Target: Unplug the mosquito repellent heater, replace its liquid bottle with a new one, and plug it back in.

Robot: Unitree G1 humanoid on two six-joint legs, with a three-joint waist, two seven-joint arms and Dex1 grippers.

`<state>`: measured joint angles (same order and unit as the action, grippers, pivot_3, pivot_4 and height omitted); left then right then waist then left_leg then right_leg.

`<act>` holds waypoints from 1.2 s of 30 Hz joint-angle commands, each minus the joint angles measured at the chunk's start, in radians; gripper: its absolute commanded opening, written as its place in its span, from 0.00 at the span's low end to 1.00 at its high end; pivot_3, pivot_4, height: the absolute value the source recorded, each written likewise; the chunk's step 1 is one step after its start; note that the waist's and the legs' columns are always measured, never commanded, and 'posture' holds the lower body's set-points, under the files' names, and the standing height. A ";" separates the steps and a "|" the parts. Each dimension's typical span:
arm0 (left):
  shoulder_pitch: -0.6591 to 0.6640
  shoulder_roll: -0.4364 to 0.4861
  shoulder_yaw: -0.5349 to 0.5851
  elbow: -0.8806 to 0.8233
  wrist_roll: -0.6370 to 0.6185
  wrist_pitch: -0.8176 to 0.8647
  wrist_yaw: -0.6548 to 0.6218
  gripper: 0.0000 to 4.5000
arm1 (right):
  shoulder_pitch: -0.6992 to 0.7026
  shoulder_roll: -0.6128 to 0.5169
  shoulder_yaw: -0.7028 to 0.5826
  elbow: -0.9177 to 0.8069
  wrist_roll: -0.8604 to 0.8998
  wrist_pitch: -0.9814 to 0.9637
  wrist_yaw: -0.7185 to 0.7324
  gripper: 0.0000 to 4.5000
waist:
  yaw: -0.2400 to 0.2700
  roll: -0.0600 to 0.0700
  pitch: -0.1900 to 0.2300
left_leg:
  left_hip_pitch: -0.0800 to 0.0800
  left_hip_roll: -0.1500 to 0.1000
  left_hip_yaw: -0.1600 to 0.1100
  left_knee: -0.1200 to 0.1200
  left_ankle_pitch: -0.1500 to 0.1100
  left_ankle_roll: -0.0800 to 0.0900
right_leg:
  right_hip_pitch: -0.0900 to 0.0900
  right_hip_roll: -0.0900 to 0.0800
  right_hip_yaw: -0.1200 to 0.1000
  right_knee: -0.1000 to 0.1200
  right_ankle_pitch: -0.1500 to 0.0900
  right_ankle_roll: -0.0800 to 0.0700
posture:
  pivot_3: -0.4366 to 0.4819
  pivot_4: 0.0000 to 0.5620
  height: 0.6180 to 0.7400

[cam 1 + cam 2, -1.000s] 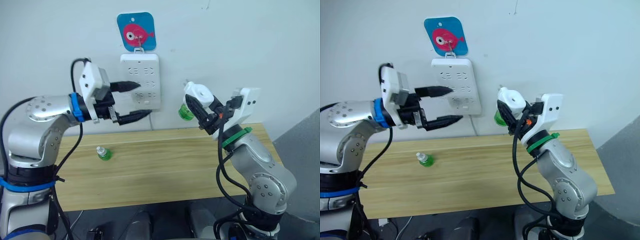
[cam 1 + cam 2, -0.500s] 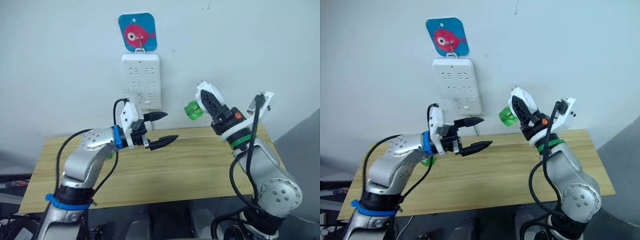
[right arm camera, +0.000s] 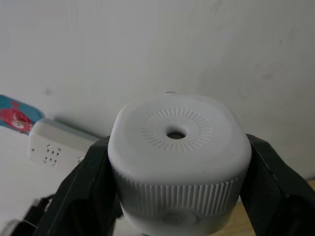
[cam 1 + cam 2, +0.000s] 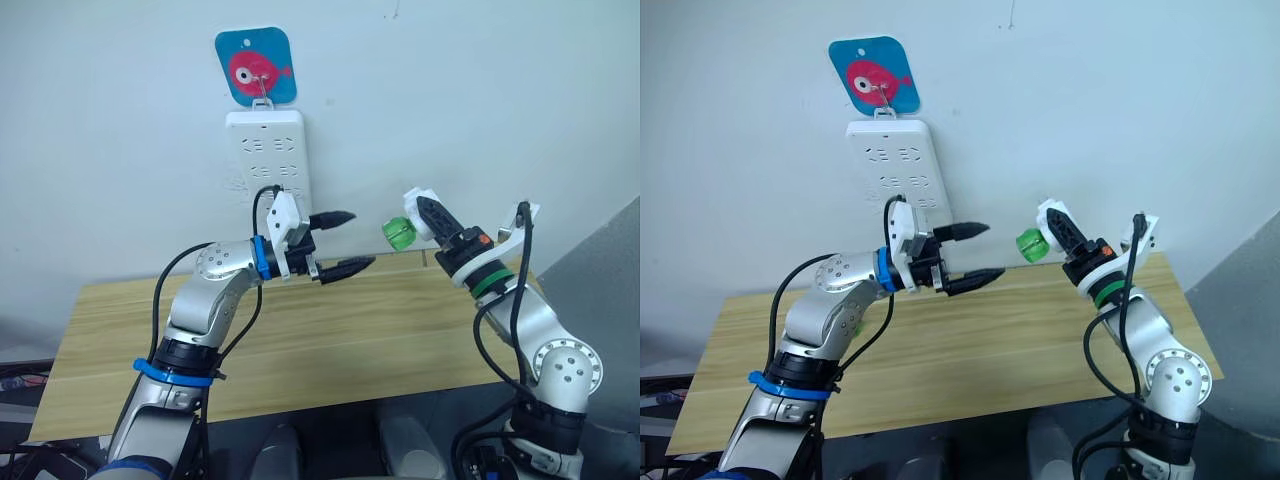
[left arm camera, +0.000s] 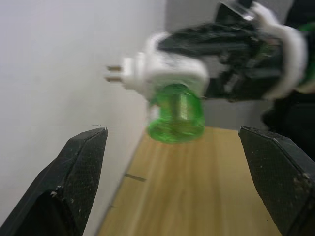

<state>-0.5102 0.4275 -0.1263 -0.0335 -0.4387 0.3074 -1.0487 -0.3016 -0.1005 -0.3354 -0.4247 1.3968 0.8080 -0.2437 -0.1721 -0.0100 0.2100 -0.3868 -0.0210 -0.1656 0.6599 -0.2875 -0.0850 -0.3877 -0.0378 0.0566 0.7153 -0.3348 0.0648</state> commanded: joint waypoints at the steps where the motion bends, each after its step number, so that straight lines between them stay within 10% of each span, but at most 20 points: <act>1: -0.015 -0.008 -0.002 -0.025 0.010 -0.008 0.012 1.00 | -0.035 -0.027 -0.020 0.023 0.121 -0.032 0.001 0.66 | 0.003 0.000 0.000 | 0.000 0.000 0.000 0.000 0.000 0.000 | 0.000 0.000 0.000 0.000 0.000 0.000 | 0.32 0.30 1.00; 36: -0.085 -0.152 0.012 -0.033 0.022 0.000 0.181 1.00 | 0.039 0.041 0.203 -0.137 0.235 -0.301 -0.225 0.66 | 0.005 0.000 0.000 | 0.000 0.000 0.003 0.001 0.000 0.000 | 0.000 0.000 0.004 0.000 0.000 0.000 | 0.29 0.31 1.00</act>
<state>-0.5840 0.2790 -0.1151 -0.0330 -0.4120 0.3198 -0.8646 -0.2552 -0.0576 -0.1335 -0.5106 1.6054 0.5237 -0.4855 -0.1667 -0.0099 0.2100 -0.3865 -0.0214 -0.1631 0.6606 -0.2876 -0.0849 -0.3878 -0.0378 0.0608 0.7149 -0.3348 0.0650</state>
